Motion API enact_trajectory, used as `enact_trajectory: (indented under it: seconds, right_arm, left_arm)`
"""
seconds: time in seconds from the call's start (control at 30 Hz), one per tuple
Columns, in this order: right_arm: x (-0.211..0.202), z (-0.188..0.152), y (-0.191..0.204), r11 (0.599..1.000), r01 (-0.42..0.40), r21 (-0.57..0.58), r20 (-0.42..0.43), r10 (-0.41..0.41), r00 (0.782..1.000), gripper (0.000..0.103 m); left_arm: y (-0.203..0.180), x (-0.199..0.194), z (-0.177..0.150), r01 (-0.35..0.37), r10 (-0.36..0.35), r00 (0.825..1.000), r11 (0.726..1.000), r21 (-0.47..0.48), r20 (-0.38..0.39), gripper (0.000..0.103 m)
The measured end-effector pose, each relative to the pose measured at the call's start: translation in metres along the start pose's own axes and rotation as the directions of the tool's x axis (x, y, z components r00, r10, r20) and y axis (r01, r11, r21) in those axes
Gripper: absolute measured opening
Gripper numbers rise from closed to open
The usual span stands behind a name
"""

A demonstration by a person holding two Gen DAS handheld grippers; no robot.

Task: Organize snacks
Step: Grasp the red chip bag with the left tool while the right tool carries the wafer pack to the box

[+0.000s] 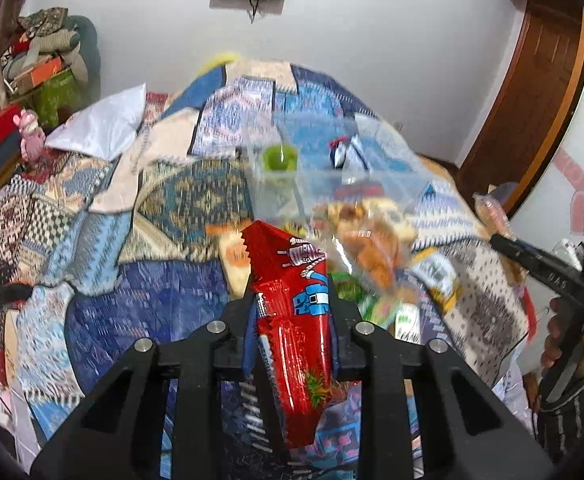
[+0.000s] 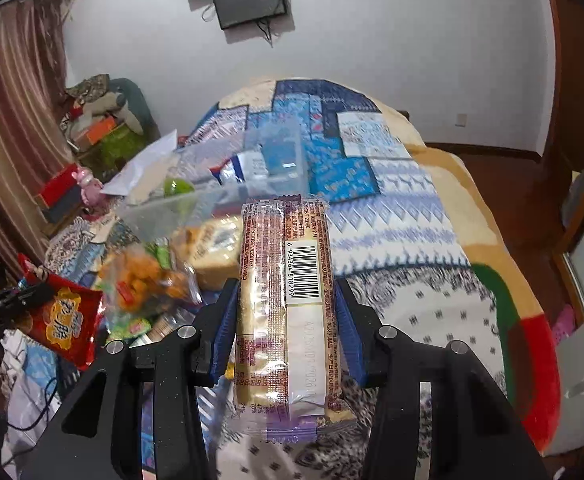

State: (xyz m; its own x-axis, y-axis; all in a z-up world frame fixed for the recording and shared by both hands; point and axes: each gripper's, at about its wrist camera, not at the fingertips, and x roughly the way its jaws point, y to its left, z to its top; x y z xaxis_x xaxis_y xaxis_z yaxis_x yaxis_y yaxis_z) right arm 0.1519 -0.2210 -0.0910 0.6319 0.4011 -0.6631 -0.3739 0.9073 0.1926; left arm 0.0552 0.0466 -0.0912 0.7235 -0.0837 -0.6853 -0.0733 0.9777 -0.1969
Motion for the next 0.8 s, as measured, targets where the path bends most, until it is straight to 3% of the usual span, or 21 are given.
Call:
enact_trajectory:
  seconds: [0.33, 0.63, 0.8]
  right_arm:
    - [0.014, 0.032, 0.02, 0.999, -0.037, -0.037, 0.053, 0.039, 0.998, 0.043]
    - [0.04, 0.066, 0.028, 0.998, -0.048, -0.051, 0.083, 0.052, 0.995, 0.043]
    - [0.06, 0.087, 0.028, 0.997, -0.049, -0.054, 0.094, 0.054, 0.994, 0.043]
  left_arm:
    - [-0.009, -0.011, 0.06, -0.011, 0.002, 0.99, 0.998, 0.065, 0.138, 0.026]
    - [-0.022, 0.039, 0.116, 0.042, -0.056, 0.988, 0.994, 0.097, 0.141, 0.026]
    - [-0.029, 0.069, 0.136, 0.029, -0.046, 0.989, 0.993, 0.115, 0.143, 0.026]
